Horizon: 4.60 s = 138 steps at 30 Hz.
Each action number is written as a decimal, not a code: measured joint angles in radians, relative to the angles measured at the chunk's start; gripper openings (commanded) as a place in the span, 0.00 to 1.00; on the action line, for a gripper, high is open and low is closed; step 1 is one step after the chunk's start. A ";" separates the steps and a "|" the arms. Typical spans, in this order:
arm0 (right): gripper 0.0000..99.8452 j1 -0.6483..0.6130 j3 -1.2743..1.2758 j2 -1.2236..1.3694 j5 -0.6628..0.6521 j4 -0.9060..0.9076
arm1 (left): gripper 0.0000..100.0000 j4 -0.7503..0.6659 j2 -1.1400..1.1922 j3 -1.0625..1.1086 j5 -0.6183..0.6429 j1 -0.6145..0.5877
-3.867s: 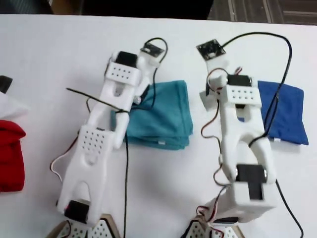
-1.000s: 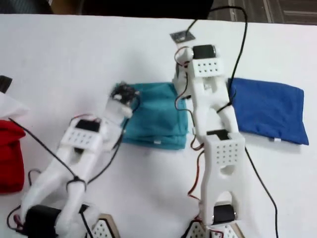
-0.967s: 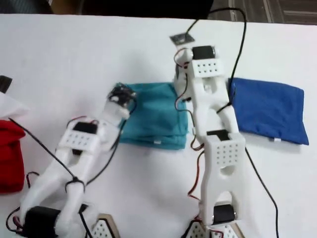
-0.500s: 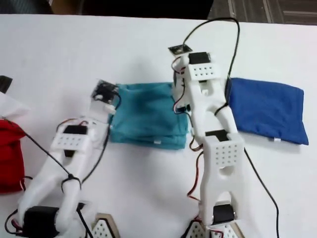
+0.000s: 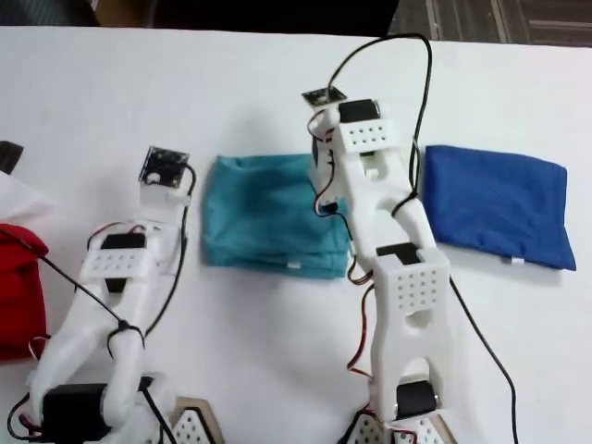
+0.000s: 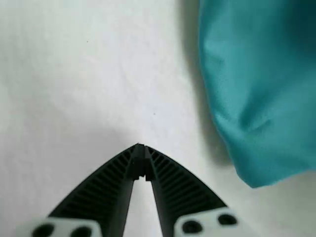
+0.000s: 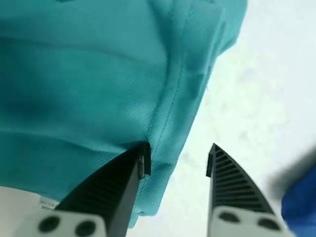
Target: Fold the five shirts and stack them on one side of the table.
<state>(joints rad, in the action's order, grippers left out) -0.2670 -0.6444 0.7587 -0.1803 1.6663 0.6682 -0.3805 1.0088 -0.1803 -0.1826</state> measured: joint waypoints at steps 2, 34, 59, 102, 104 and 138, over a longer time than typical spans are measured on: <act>0.20 -0.002 0.002 0.009 0.000 -0.003 | 0.03 -0.008 0.000 0.000 0.000 -0.002; 0.26 -0.060 -0.132 0.135 -0.012 0.008 | 0.03 -0.044 0.000 0.000 0.000 0.000; 0.26 -0.064 -0.035 0.150 0.018 -0.003 | 0.03 -0.044 0.000 0.000 0.000 0.000; 0.02 -0.103 -0.054 -0.097 -0.296 0.026 | 0.03 -0.044 0.000 0.000 0.000 0.000; 0.02 -0.069 -0.054 -0.173 -0.318 0.032 | 0.03 -0.044 0.000 0.000 0.000 0.000; 0.02 0.586 0.319 -0.870 -0.629 0.011 | 0.03 -0.044 0.002 0.000 0.000 0.000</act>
<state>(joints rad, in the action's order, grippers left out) 0.3191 -0.3253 -0.1112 -0.8094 1.6771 0.6237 -0.3790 1.0088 -0.1803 -0.1826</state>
